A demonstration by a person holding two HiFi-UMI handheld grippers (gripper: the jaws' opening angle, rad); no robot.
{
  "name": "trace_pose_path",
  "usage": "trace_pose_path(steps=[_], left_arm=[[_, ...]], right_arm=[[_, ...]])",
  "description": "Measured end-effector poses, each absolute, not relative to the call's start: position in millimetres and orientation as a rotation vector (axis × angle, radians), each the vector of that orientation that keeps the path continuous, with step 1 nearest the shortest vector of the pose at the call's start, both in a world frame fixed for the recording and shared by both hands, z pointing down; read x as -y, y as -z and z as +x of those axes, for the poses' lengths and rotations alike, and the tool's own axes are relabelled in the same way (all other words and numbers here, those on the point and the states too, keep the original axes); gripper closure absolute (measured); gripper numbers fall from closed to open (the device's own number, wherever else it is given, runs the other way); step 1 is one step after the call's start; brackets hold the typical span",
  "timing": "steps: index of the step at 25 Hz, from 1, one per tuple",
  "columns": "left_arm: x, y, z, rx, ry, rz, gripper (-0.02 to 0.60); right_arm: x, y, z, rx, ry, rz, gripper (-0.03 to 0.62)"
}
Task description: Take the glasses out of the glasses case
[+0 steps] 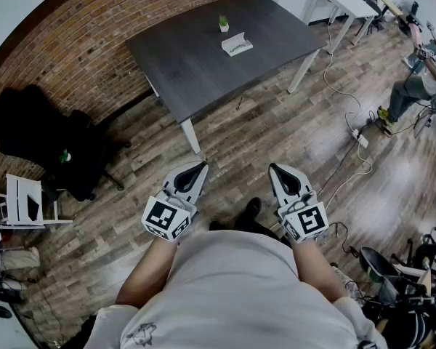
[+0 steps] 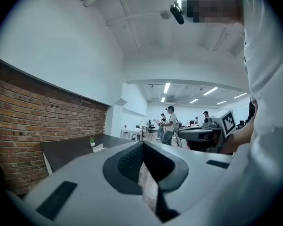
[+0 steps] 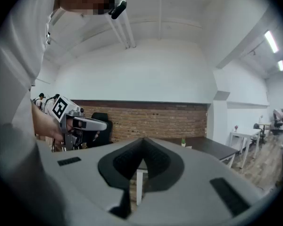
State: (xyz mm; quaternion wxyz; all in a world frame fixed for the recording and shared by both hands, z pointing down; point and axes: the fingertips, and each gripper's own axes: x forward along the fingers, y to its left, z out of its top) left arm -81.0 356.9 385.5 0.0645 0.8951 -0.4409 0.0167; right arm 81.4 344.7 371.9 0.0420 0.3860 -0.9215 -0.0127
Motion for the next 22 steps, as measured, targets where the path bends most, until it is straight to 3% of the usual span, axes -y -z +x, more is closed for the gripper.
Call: trace_pose_path(steps=[18, 22], left_arm=[[-262.6, -405.2, -24.2, 1.357, -0.102, 2.648, 0.571], [-240.8, -409.1, -1.7, 1.364, -0.118, 2.634, 0.571]], right_arm=[[-241.6, -387.1, 140.6, 2.817, 0.02, 1.171, 0.588], [-217.7, -389.1, 163.4, 2.827, 0.001, 1.141, 0.555]])
